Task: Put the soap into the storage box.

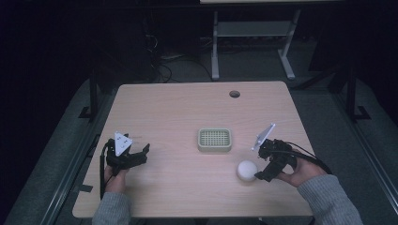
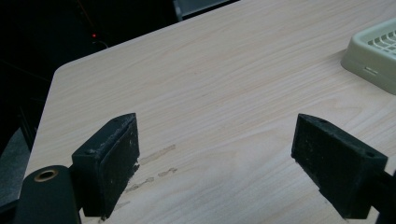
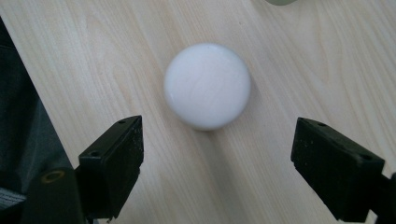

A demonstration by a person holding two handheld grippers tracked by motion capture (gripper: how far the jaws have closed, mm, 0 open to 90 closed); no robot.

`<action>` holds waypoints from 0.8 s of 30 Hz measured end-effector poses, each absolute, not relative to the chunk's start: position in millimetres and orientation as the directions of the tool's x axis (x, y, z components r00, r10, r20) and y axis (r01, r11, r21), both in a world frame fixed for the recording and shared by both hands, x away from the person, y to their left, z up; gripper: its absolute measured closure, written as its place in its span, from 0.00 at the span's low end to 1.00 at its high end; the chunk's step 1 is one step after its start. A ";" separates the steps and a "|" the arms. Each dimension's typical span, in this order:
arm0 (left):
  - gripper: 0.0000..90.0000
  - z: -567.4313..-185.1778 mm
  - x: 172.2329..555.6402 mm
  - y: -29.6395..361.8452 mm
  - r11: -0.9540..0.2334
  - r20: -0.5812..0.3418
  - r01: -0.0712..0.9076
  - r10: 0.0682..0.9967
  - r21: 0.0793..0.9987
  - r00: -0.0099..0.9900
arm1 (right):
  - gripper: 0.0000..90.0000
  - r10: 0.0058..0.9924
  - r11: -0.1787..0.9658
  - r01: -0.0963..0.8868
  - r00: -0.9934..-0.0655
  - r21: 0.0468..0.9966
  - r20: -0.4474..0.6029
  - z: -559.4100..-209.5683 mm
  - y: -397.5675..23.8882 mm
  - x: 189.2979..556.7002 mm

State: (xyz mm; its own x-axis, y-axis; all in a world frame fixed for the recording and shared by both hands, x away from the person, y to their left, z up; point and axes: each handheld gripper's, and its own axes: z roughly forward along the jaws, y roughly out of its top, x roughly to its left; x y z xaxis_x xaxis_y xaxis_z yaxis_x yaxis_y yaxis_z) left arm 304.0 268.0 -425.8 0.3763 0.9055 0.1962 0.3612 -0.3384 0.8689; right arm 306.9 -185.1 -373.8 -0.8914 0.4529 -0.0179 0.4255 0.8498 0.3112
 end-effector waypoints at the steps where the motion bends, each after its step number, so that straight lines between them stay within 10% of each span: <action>1: 0.16 -425.6 304.0 268.3 -0.340 0.198 0.362 0.905 0.868 0.376 | 0.18 0.453 0.850 0.425 -0.891 0.311 -0.018 -373.8 -185.1 306.9; 24: 0.16 -424.8 304.1 269.2 -0.342 0.199 0.363 0.904 0.867 0.377 | 0.18 0.416 0.883 0.409 -0.909 0.231 0.021 -397.0 -158.2 325.4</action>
State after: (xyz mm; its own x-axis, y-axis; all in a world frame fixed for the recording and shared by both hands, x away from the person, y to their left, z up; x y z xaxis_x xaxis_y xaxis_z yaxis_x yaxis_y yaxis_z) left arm 304.1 269.2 -424.8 0.3773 0.9044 0.1993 0.3631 -0.3424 0.8665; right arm 325.4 -158.2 -397.0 -0.9092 0.4159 0.0213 0.4092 0.8828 0.2308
